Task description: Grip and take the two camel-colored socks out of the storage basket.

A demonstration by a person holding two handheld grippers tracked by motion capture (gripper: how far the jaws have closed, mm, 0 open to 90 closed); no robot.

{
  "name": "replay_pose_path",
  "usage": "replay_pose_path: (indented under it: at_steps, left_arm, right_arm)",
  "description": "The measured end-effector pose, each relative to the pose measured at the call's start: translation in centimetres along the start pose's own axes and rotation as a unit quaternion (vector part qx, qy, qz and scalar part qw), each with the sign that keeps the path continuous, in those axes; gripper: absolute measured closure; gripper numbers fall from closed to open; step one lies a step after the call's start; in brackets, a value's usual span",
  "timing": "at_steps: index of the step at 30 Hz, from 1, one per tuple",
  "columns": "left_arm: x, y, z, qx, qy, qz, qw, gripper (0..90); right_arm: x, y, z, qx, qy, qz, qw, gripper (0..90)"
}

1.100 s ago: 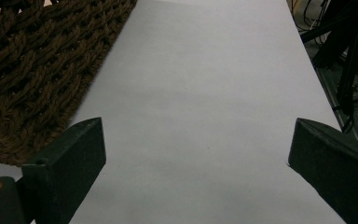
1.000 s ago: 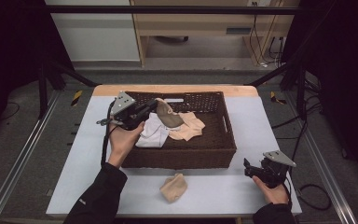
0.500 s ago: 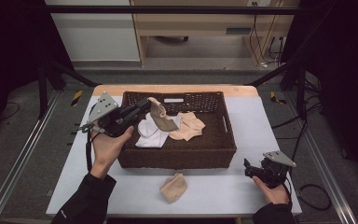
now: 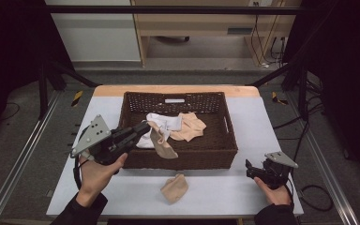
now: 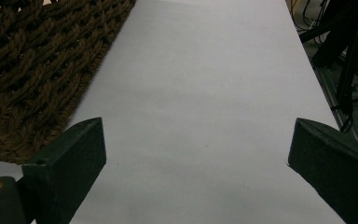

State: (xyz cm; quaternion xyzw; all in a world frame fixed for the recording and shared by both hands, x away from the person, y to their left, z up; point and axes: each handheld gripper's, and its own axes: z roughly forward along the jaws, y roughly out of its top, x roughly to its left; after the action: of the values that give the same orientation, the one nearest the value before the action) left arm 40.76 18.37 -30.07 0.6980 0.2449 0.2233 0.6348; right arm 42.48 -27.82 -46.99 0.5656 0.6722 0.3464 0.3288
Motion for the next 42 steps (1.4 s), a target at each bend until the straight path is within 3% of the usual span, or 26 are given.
replay_pose_path:
  at_steps: [4,8,9,14,17,18,21,22,25,26,27,28,29,30,33,38,40,42]
  left_arm:
    - [-0.4,-1.2,-0.8,0.009,-0.005,-0.003,0.9999,88.3]
    - [-0.9,-2.9,-1.4,0.037,-0.005,0.002,0.9993,88.2]
    - [-1.1,-4.0,-1.6,0.057,-0.006,0.002,0.9984,88.2]
    - [-1.0,-6.3,-1.7,0.088,-0.002,-0.005,0.9961,88.2]
    - [-0.8,-8.4,-1.6,0.12,0.001,-0.016,0.9926,88.2]
    - [-0.8,-8.4,-1.6,0.12,0.001,-0.016,0.9926,88.2]
    - [-0.6,-10.5,-1.1,0.149,0.002,-0.025,0.9885,88.1]
    - [-0.6,-10.5,-1.1,0.149,0.002,-0.025,0.9885,88.1]
    - [-0.4,-12.5,-0.6,0.178,0.003,-0.042,0.9831,87.9]
    - [-0.4,-12.5,-0.6,0.178,0.003,-0.042,0.9831,87.8]
    - [-0.2,-13.7,-0.4,0.195,0.007,-0.05,0.9795,87.7]
    - [-0.2,-13.7,-0.4,0.195,0.007,-0.05,0.9795,87.6]
    - [0.0,-14.8,-0.2,0.214,0.012,-0.053,0.9754,87.5]
    - [0.1,-15.3,-0.1,0.224,0.015,-0.055,0.973,87.2]
    - [0.5,-16.3,0.0,0.238,0.022,-0.063,0.9689,82.6]
    - [0.9,-16.9,-0.2,0.235,0.032,-0.069,0.9689,64.6]
    - [1.0,-17.0,-0.5,0.228,0.04,-0.073,0.9701,55.6]
    - [1.4,-17.0,-1.1,0.209,0.056,-0.076,0.9735,47.6]
  right_arm:
    - [0.0,0.0,0.0,-0.001,0.0,0.0,1.0,4.4]
    - [0.0,0.0,0.0,0.0,0.0,-0.001,1.0,4.5]
    - [0.0,0.0,0.0,0.001,0.0,-0.001,1.0,4.5]
    - [0.0,0.0,-0.1,0.0,0.0,-0.001,1.0,4.5]
    - [0.0,0.0,0.0,0.002,-0.001,-0.003,1.0,4.5]
    - [0.0,0.0,0.0,0.002,0.0,-0.002,1.0,4.5]
    - [0.0,0.0,0.0,0.003,0.0,-0.001,1.0,4.6]
    - [0.0,0.0,0.0,0.003,0.0,-0.001,1.0,4.6]
    - [0.1,-0.1,0.0,0.007,0.002,-0.003,1.0,4.6]
    - [0.1,-0.1,0.0,0.007,0.002,-0.003,1.0,4.6]
    - [0.1,-0.1,0.0,0.007,0.002,-0.004,1.0,4.6]
    - [0.1,-0.1,0.0,0.007,0.002,-0.004,1.0,4.6]
    - [0.1,-0.1,0.1,0.008,0.002,-0.005,1.0,4.6]
    - [0.2,-0.1,0.1,0.008,0.003,-0.004,1.0,4.5]
    - [0.2,-0.1,0.1,0.009,0.003,-0.005,0.9999,4.6]
    - [0.2,-0.1,0.1,0.011,0.004,-0.007,0.9999,4.6]
    - [0.2,-0.1,0.1,0.01,0.004,-0.005,0.9999,4.6]
    - [0.1,-0.1,0.1,0.009,0.004,-0.005,0.9999,4.6]
